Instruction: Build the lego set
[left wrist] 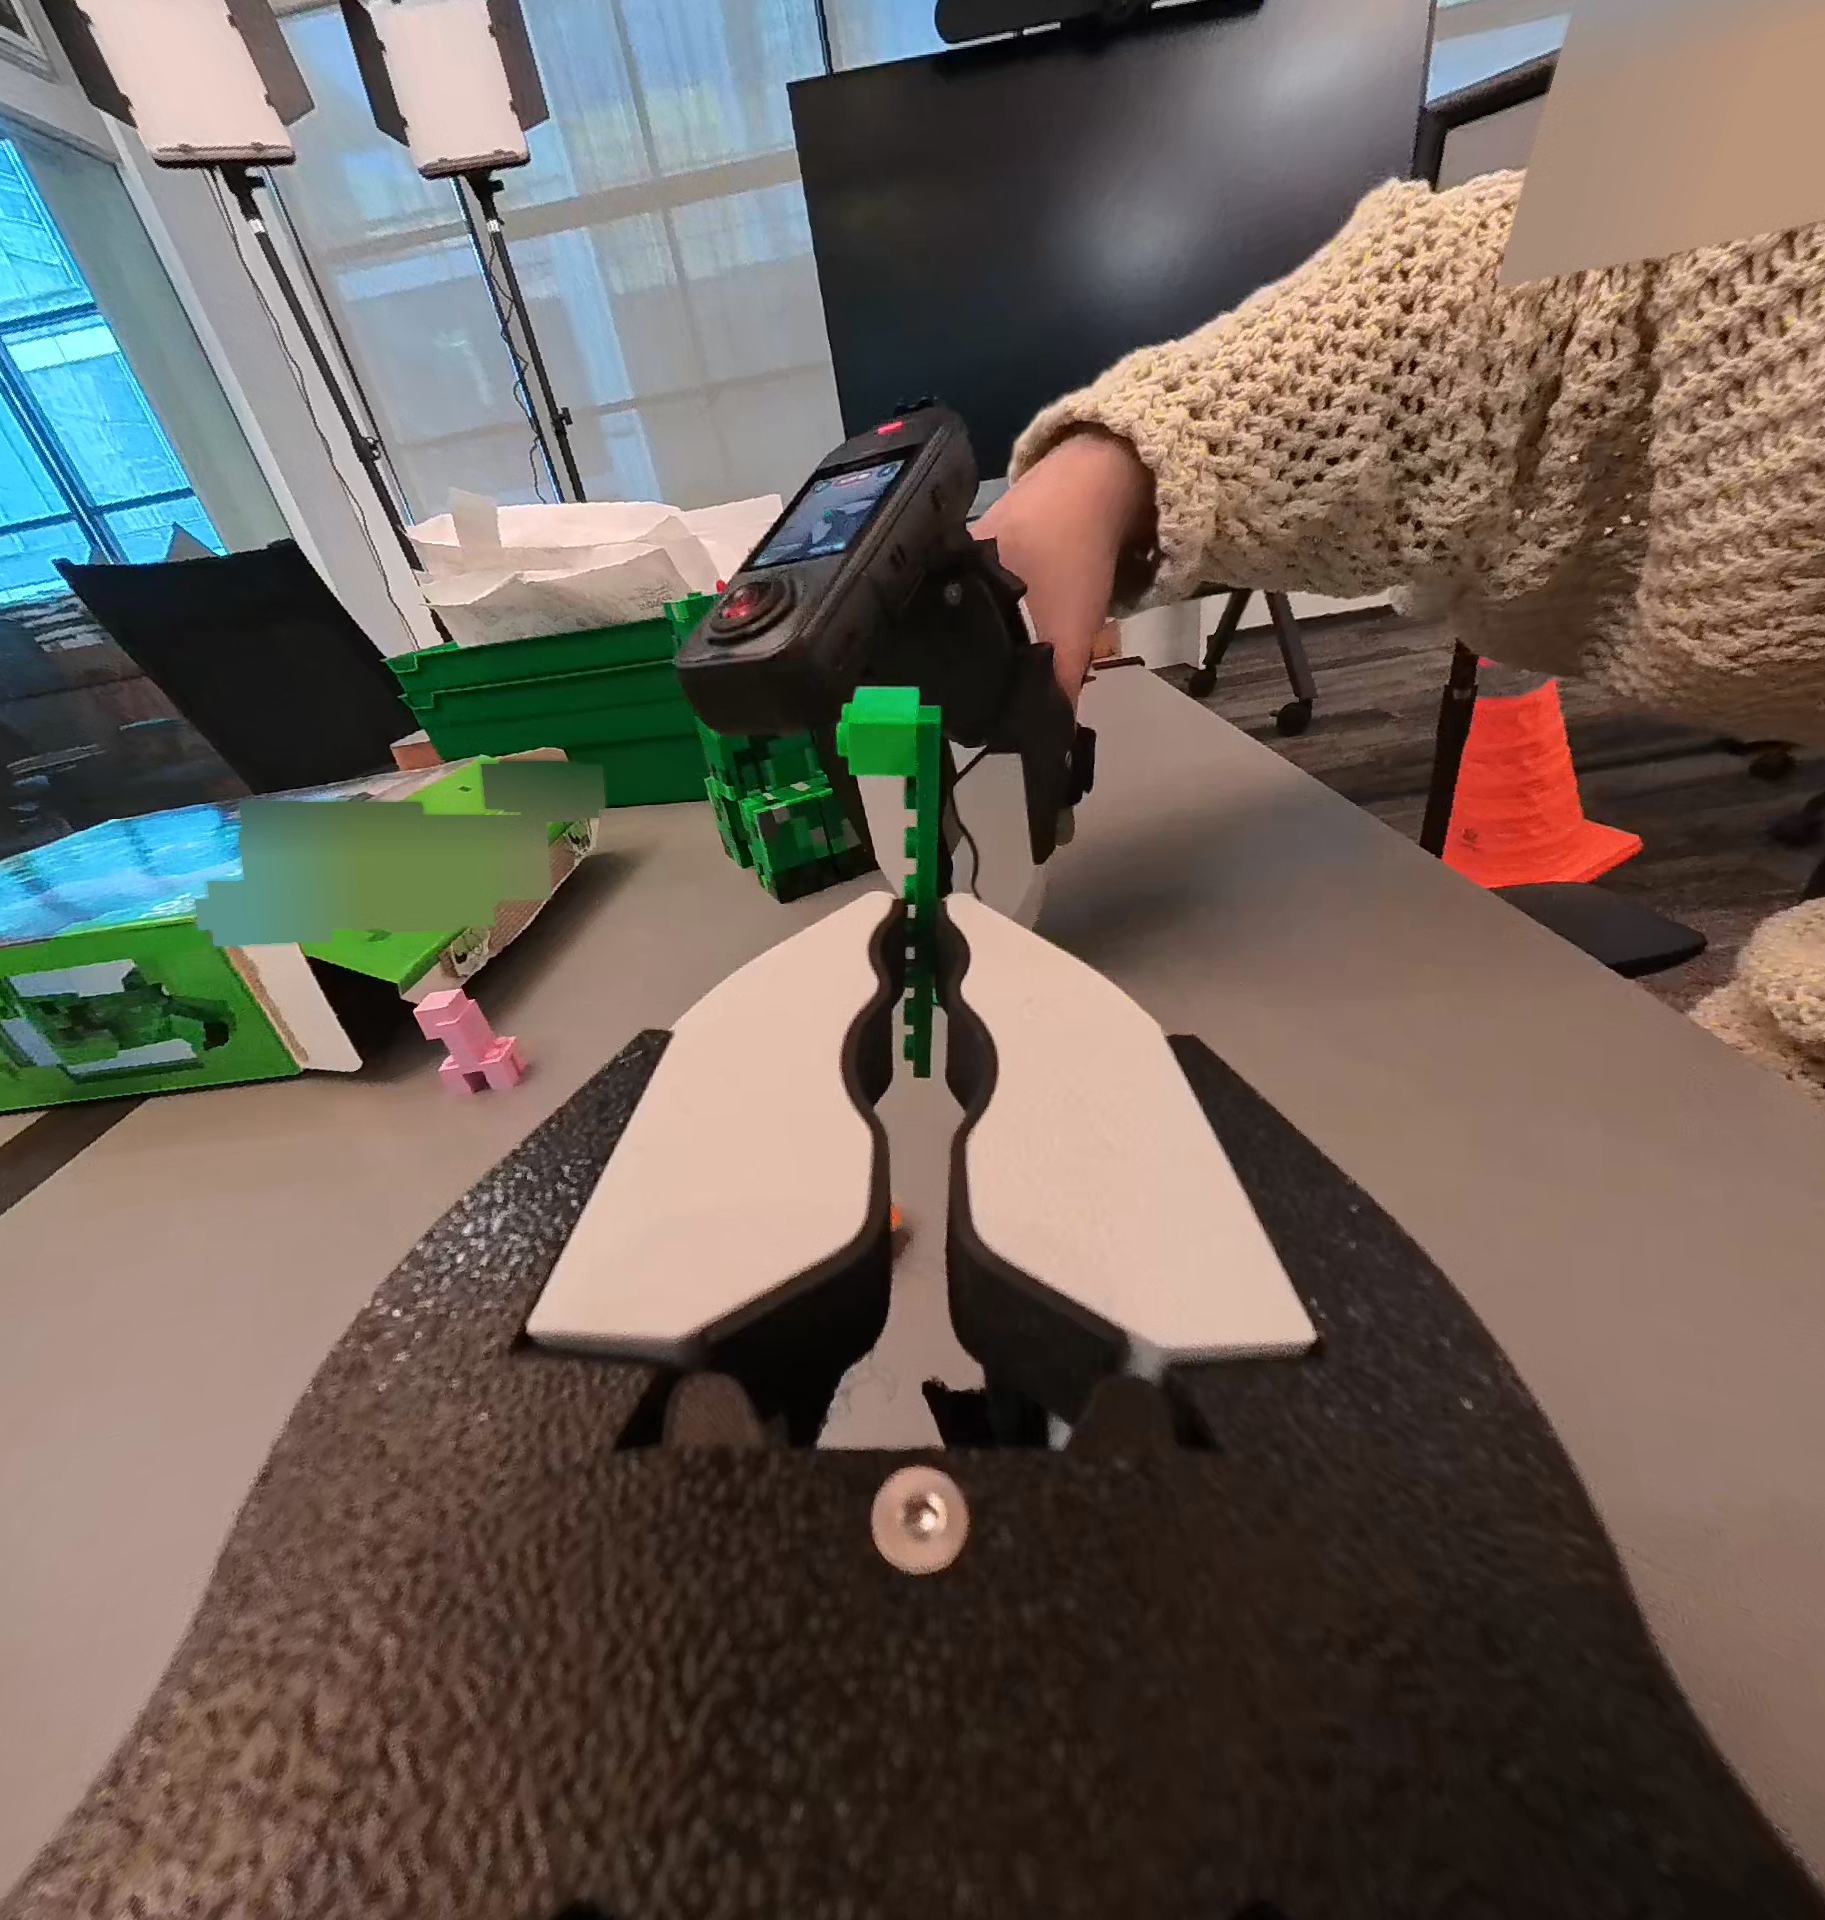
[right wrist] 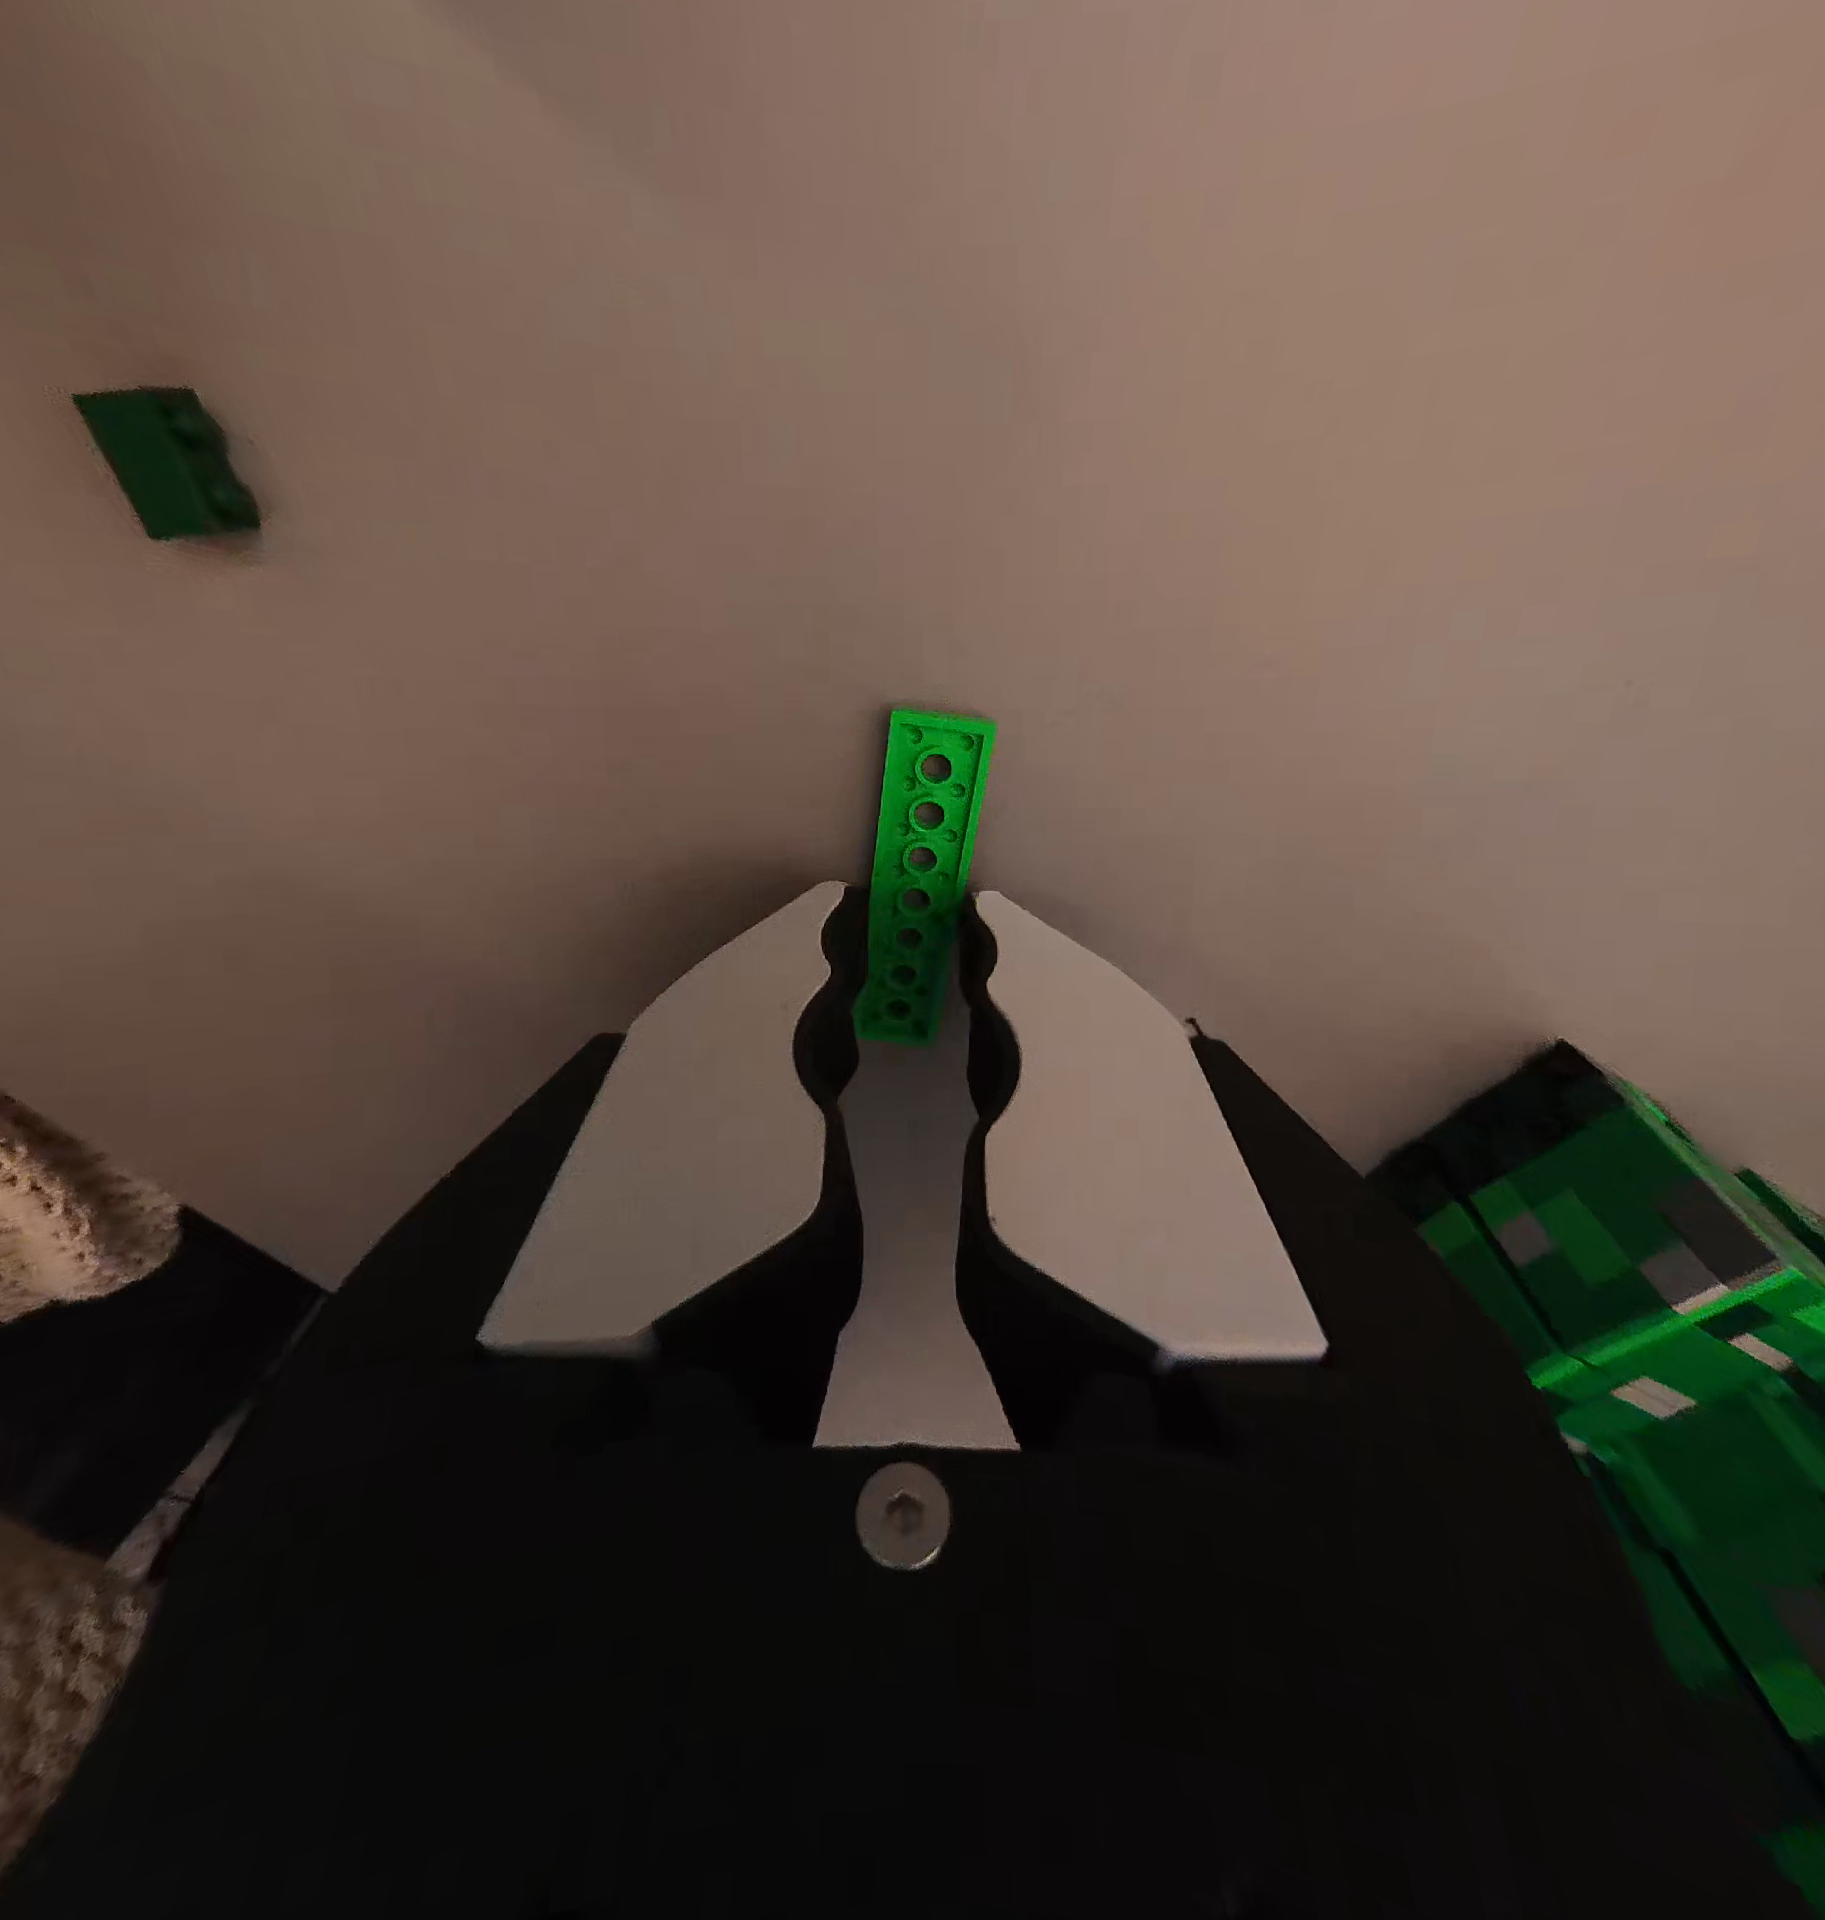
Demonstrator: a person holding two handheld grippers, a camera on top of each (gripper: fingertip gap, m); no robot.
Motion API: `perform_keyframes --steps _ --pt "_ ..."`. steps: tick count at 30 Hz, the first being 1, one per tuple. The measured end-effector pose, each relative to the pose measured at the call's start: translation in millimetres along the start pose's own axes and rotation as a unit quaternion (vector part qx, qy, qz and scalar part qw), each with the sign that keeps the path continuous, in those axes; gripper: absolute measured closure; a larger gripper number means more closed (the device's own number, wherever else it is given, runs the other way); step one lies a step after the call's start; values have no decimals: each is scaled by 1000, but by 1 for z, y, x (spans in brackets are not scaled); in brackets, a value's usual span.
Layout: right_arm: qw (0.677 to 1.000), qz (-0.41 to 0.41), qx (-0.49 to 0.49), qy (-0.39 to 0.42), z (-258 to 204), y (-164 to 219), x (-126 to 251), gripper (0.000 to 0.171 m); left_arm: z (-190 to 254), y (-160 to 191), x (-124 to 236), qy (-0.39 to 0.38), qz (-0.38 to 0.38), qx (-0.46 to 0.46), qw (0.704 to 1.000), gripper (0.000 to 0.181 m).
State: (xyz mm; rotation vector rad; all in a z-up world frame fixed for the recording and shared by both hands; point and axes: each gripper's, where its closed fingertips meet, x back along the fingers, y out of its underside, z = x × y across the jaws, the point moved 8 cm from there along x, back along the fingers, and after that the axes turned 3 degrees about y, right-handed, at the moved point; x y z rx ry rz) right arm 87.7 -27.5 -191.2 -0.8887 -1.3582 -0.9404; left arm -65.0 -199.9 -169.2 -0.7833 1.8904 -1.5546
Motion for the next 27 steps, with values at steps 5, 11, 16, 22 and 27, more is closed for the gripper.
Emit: perform_keyframes --steps 5,11,16,22,27 --pt "999 15 17 28 -4 2 1 155 -1 2 -1 -9 -11 3 1000 177" --pt "980 119 75 142 -20 -10 11 155 -6 2 -2 -52 -12 59 997 177" --pt "967 202 78 137 -19 -43 15 155 -19 1 8 -135 -9 49 990 177" --pt "970 202 90 103 -12 -75 6 155 -28 4 16 -162 1 70 984 177" --pt "975 202 69 60 -11 -82 2 155 -27 4 14 -154 -5 62 986 177"
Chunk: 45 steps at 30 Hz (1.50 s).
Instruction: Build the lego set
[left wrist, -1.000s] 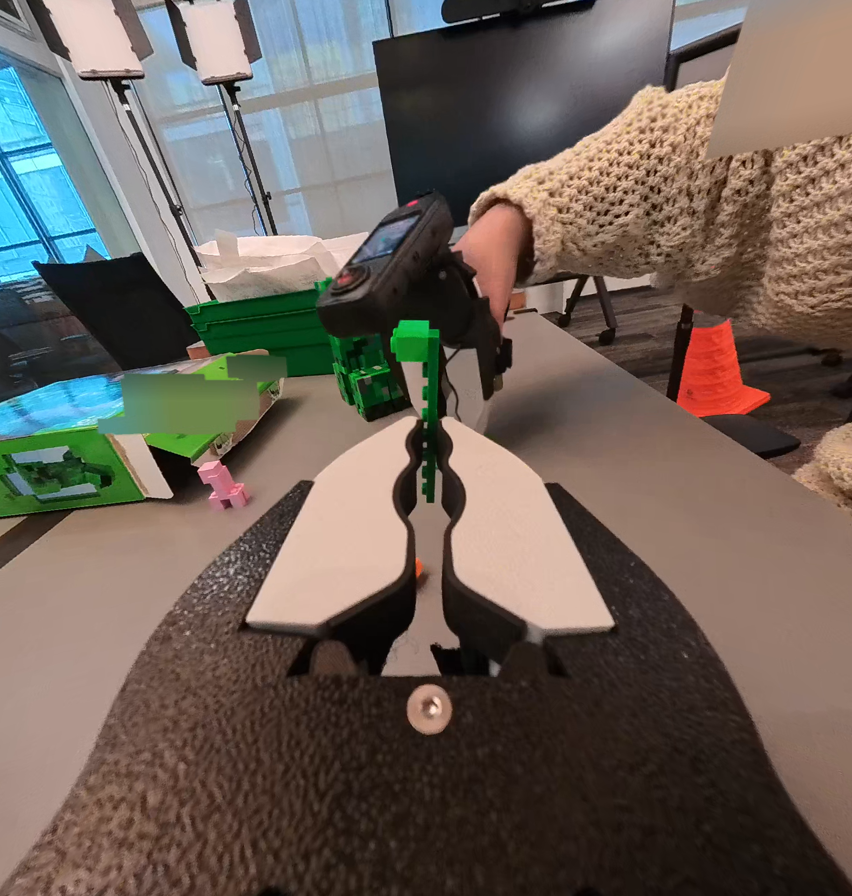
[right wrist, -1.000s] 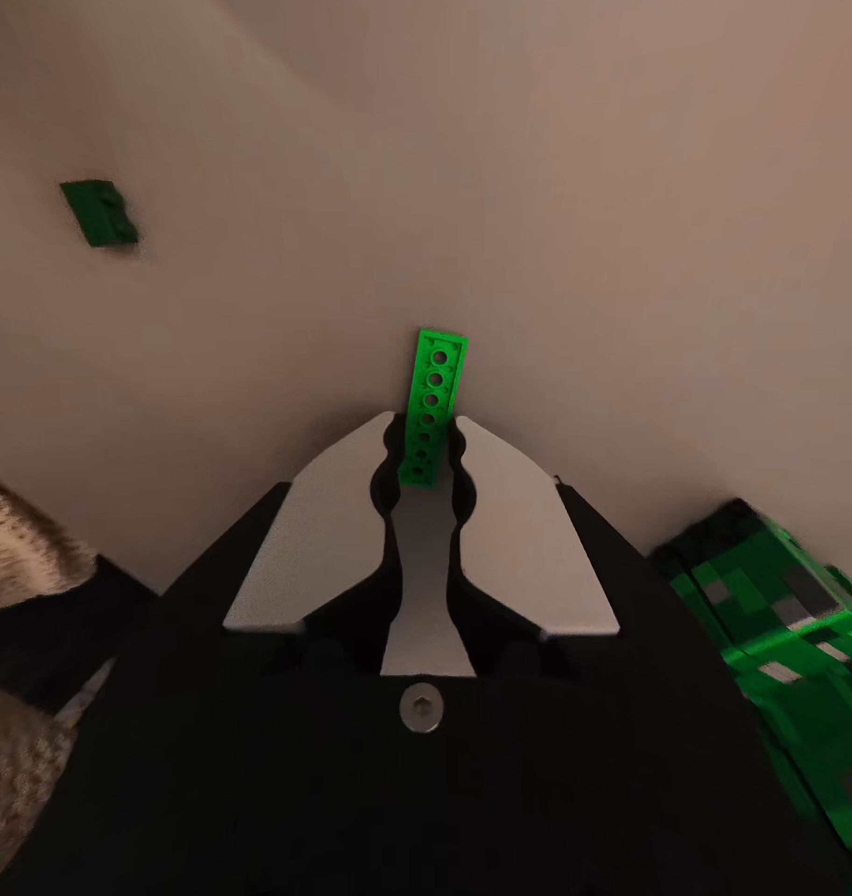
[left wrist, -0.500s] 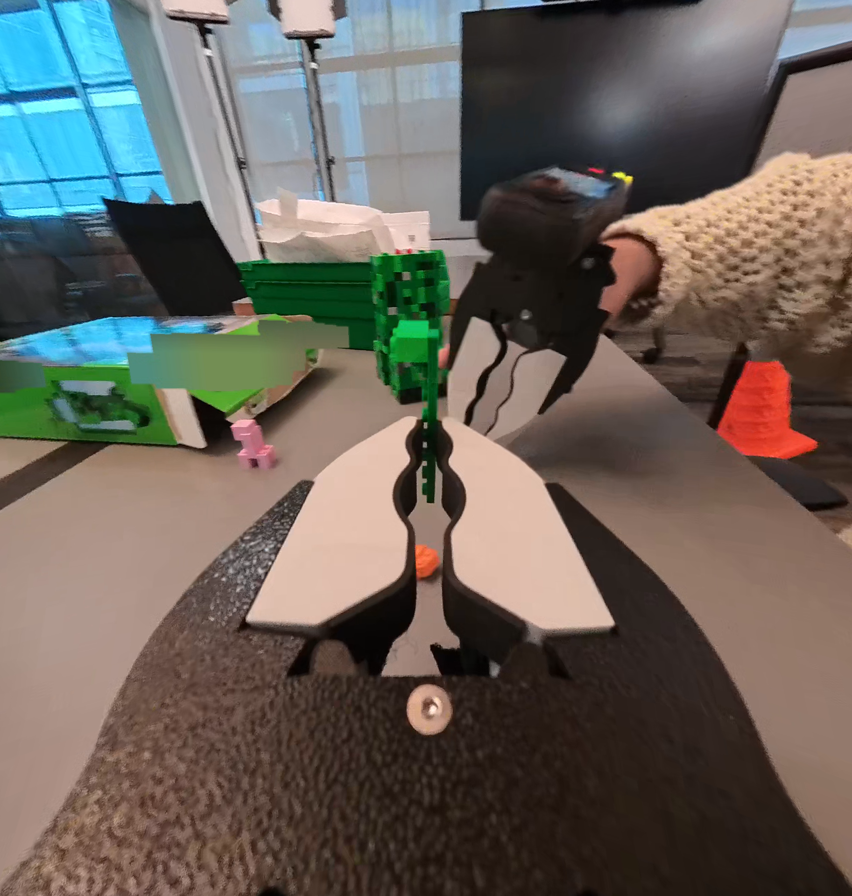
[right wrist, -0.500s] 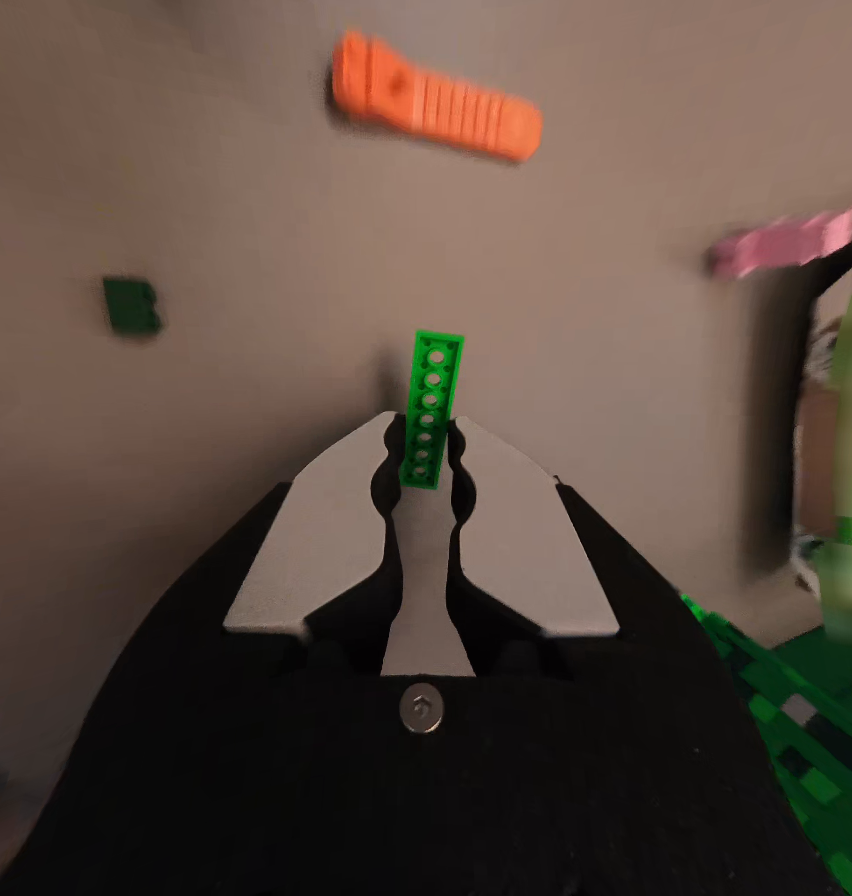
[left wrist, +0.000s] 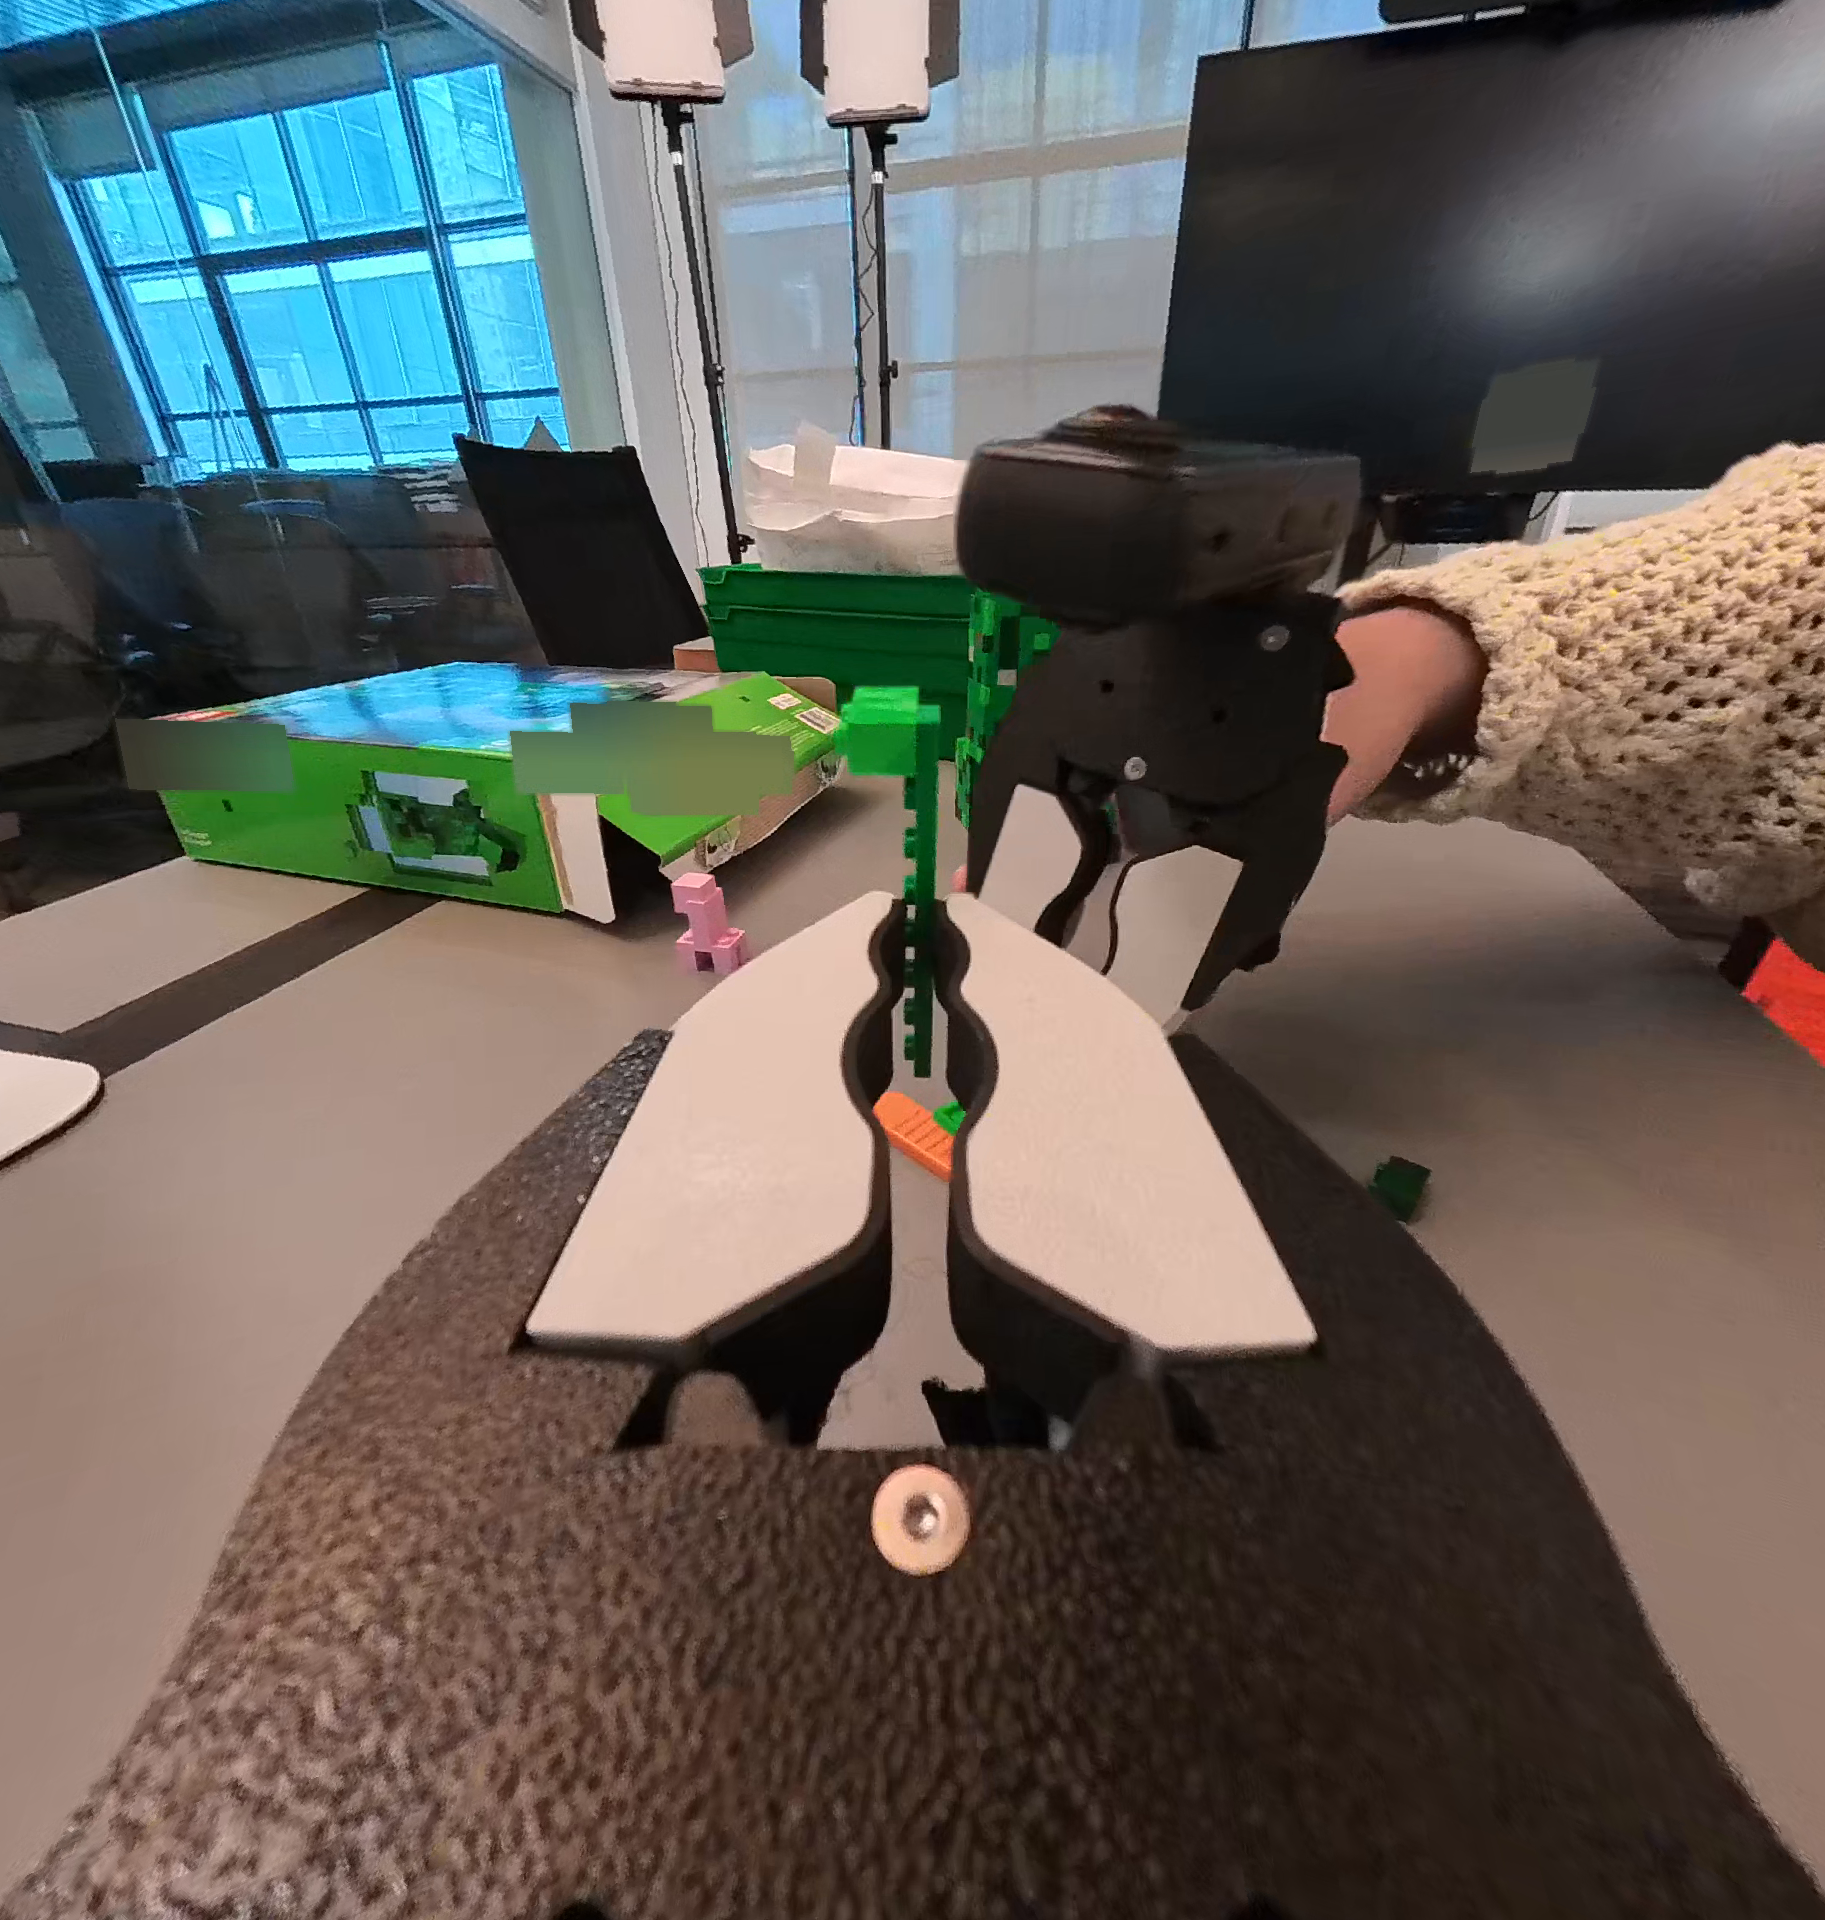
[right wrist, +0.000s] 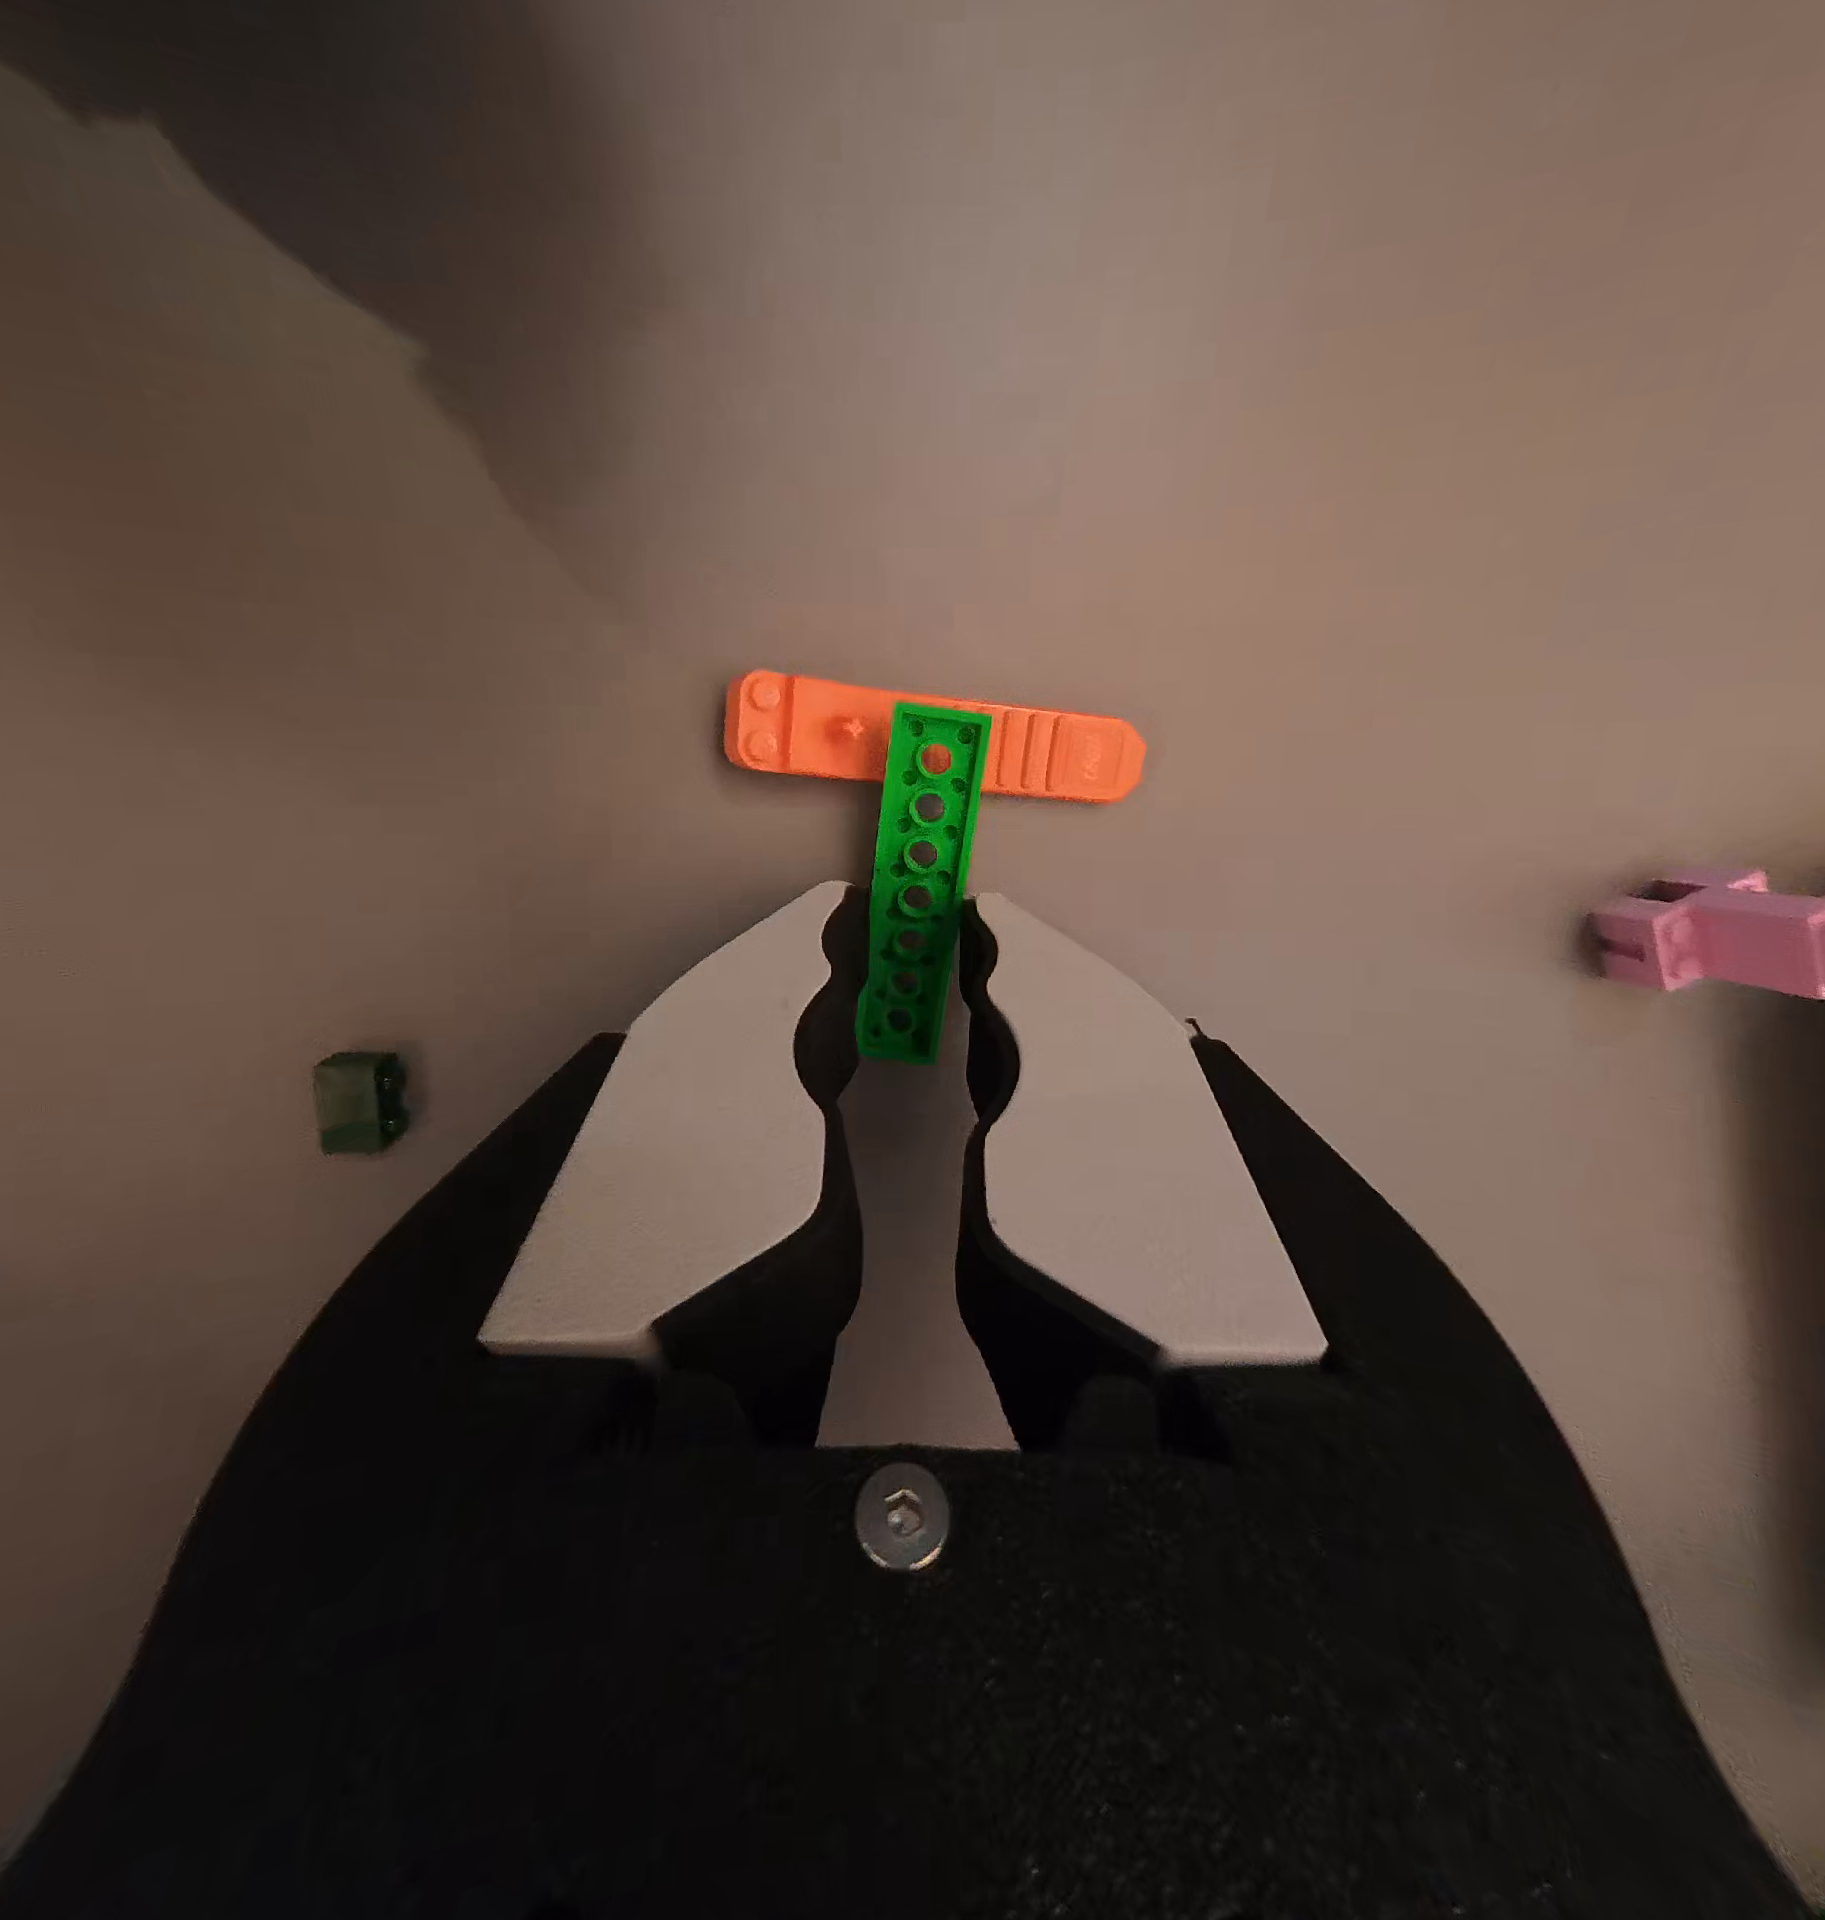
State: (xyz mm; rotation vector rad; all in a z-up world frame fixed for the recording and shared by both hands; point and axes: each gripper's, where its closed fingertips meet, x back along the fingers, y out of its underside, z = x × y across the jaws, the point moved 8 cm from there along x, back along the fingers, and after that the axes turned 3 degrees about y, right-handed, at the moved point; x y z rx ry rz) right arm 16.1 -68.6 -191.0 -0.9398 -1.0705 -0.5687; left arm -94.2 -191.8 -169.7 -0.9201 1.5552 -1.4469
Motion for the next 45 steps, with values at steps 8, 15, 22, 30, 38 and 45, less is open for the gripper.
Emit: perform_keyframes --steps 8,15,22,30,38,45 --pt "997 27 27 -70 6 -4 7 146 1 0 -1 6 -3 -3 1000 177" --pt "973 32 -25 -229 35 -4 -3 137 3 1 -2 12 -7 -10 1000 177" --pt "925 -27 -68 -373 47 -4 -19 146 2 1 -3 18 -8 -7 1000 177" --pt "910 -42 -88 -402 46 -10 -28 160 1 1 -3 21 -9 -2 1000 177" --pt "929 -2 -95 -357 39 -4 -23 166 1 1 -3 22 -8 3 1000 177" --pt "950 162 -88 -251 36 8 1 168 -1 1 -3 39 -3 34 999 177"
